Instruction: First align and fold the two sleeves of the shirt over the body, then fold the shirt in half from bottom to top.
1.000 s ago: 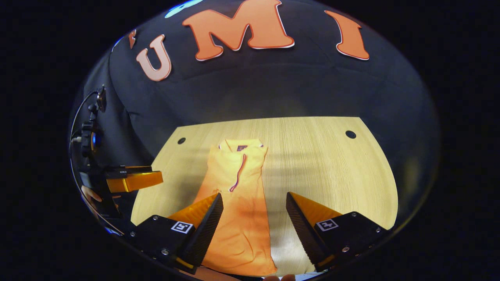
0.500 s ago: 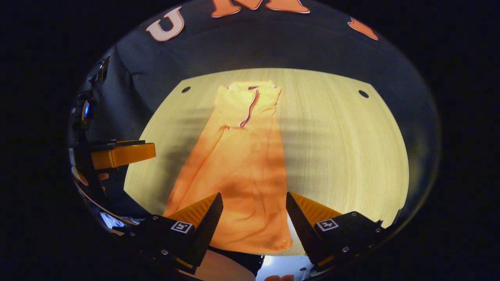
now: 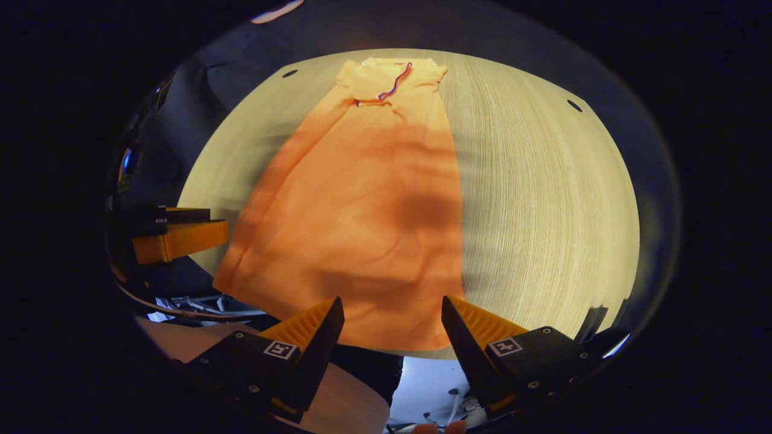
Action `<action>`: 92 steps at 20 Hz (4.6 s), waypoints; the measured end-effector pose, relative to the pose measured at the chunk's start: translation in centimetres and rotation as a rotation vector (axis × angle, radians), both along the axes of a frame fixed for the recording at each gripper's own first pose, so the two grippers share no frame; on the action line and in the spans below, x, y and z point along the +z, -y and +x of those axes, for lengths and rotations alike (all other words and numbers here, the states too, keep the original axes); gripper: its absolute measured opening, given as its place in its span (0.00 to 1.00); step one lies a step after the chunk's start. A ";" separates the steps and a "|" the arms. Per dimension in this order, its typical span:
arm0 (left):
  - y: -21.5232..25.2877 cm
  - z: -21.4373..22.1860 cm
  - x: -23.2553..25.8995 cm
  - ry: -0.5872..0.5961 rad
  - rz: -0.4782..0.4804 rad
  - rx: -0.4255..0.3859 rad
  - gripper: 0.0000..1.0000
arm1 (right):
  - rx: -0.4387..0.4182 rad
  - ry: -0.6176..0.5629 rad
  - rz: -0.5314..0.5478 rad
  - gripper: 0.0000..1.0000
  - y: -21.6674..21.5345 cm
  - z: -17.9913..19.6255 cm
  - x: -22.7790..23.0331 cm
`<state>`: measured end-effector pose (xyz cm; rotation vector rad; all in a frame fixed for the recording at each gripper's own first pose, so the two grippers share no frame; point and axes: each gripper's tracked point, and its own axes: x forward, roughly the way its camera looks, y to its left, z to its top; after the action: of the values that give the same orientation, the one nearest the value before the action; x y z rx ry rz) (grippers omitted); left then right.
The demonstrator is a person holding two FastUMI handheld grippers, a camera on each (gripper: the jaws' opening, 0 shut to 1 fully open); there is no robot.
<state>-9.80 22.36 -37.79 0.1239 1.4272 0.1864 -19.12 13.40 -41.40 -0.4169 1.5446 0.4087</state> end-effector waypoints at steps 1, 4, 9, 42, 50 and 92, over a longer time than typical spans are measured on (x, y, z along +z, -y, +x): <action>-0.4 -1.6 -0.5 -0.019 0.004 0.016 0.95 | -0.024 -0.011 -0.017 0.99 0.8 -0.4 -0.3; -0.5 -5.2 -3.1 -0.104 0.014 0.035 0.95 | -0.076 -0.054 -0.054 0.99 2.4 -2.0 -1.3; -1.5 -6.0 -4.0 -0.126 0.095 0.015 0.93 | -0.105 -0.069 -0.082 0.99 3.3 -2.9 -2.6; 0.4 -5.3 -3.3 -0.049 -0.012 0.103 0.01 | -0.161 -0.084 0.050 0.00 1.6 -2.1 -1.3; 3.6 3.1 2.0 0.106 -0.057 -0.005 0.01 | -0.147 0.034 0.153 0.01 -1.2 4.4 3.6; -1.6 45.5 -2.4 0.411 0.100 -0.184 0.08 | -0.148 0.489 0.198 0.04 -12.6 42.9 -2.5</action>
<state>35.70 23.94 -40.17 0.2814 0.9911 0.1221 23.75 25.95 -43.88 -0.2234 1.0406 0.3119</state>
